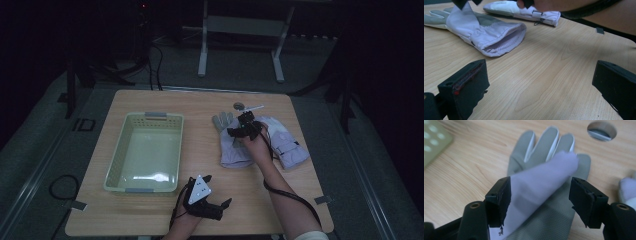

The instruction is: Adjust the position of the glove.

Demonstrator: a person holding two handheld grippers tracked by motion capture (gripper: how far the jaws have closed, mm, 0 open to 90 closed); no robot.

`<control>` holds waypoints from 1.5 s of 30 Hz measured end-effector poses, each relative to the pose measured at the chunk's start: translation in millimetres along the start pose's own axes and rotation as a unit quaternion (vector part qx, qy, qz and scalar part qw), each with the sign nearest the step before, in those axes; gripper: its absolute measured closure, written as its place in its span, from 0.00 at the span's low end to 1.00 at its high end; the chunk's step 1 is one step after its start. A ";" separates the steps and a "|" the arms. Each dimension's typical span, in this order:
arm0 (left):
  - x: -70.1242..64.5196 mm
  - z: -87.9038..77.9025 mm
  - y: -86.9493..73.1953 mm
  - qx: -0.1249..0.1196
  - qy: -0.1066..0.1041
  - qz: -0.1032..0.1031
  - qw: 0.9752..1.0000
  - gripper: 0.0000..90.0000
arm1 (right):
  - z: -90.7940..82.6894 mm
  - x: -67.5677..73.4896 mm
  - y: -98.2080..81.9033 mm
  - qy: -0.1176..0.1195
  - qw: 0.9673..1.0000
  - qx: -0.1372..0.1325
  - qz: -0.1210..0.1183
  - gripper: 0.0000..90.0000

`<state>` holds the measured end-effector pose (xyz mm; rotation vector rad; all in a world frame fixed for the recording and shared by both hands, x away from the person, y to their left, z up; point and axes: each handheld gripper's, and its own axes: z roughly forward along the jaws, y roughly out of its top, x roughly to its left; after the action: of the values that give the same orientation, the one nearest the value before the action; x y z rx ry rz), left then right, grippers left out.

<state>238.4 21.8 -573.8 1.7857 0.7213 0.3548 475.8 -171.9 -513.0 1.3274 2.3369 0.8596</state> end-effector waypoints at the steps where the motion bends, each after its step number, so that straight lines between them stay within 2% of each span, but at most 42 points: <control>1: 0.0 0.0 0.0 0.000 0.000 0.000 1.000 0.01 | 3.7 -0.5 -1.7 -0.002 1.000 0.006 -0.001 0.38; 3: 0.1 0.1 0.0 0.000 0.000 -0.001 1.000 0.01 | 10.8 -1.6 -5.1 -0.010 1.000 0.023 0.001 0.38; 5: 0.2 0.2 0.1 0.001 0.000 -0.001 1.000 0.01 | 16.2 -4.9 -8.1 0.007 0.999 0.033 0.018 0.42; 8: 0.1 0.3 0.2 0.002 0.002 -0.001 1.000 0.01 | 19.9 -7.4 -8.8 0.020 0.998 0.045 0.044 0.49; 10: 0.2 0.3 0.1 0.002 0.002 -0.001 1.000 0.01 | 21.1 -6.5 -7.9 0.026 0.998 0.052 0.037 0.59; 12: 0.3 0.3 0.2 0.002 0.002 -0.002 1.000 0.01 | 21.9 -5.1 -6.9 0.031 0.997 0.059 0.042 0.67; 14: 0.4 0.2 0.1 0.001 0.002 -0.002 1.000 0.01 | 22.5 -4.4 -6.8 0.038 0.996 0.061 0.044 0.76; 16: 0.4 0.3 0.2 0.002 0.002 -0.002 1.000 0.01 | 20.5 -4.7 -7.4 0.043 0.996 0.054 0.056 0.87; 18: 0.6 0.2 0.2 0.001 0.002 -0.002 1.000 0.01 | 19.3 -4.5 -7.6 0.043 0.996 0.051 0.059 0.90; 19: 0.7 0.3 0.1 0.001 0.001 -0.004 1.000 0.01 | 13.7 -4.0 -6.9 0.051 0.995 0.046 0.069 0.91; 21: 0.8 0.1 0.1 0.001 0.001 -0.004 1.000 0.01 | 6.4 0.1 -6.7 0.050 0.996 0.038 0.058 0.92; 27: 0.1 0.1 0.0 0.000 0.003 0.000 1.000 0.01 | -27.0 7.4 -5.1 0.053 0.996 0.008 0.074 0.92; 31: -0.3 0.0 -0.1 -0.002 0.002 -0.001 1.000 0.01 | -55.5 12.5 -7.2 0.050 0.995 -0.016 0.086 0.92; 34: -1.4 -0.6 -0.3 -0.003 0.005 0.006 1.000 0.01 | -75.4 20.2 -12.7 0.039 0.995 -0.031 0.088 0.92; 37: -4.8 -1.4 -1.1 -0.012 0.014 0.017 1.000 0.01 | -83.1 25.3 -19.2 0.031 0.995 -0.036 0.089 0.92; 40: -9.0 -1.5 -1.3 -0.010 0.033 0.032 0.999 0.01 | -83.9 30.3 -27.7 0.032 0.994 -0.033 0.099 0.92; 41: -9.0 -1.5 -1.3 -0.010 0.033 0.032 0.999 0.01 | -83.9 30.3 -27.7 0.032 0.994 -0.033 0.099 0.92; 44: -10.4 -2.1 -1.6 -0.010 0.041 0.038 0.998 0.01 | -78.2 35.9 -34.6 0.034 0.994 -0.025 0.104 0.92; 45: -10.5 -2.2 -1.8 -0.012 0.042 0.037 0.998 0.01 | -71.6 39.2 -36.0 0.039 0.993 -0.020 0.108 0.92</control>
<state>228.6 17.1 -573.5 1.7859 0.7087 0.4888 393.0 -177.0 -480.3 1.5770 2.2485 1.0335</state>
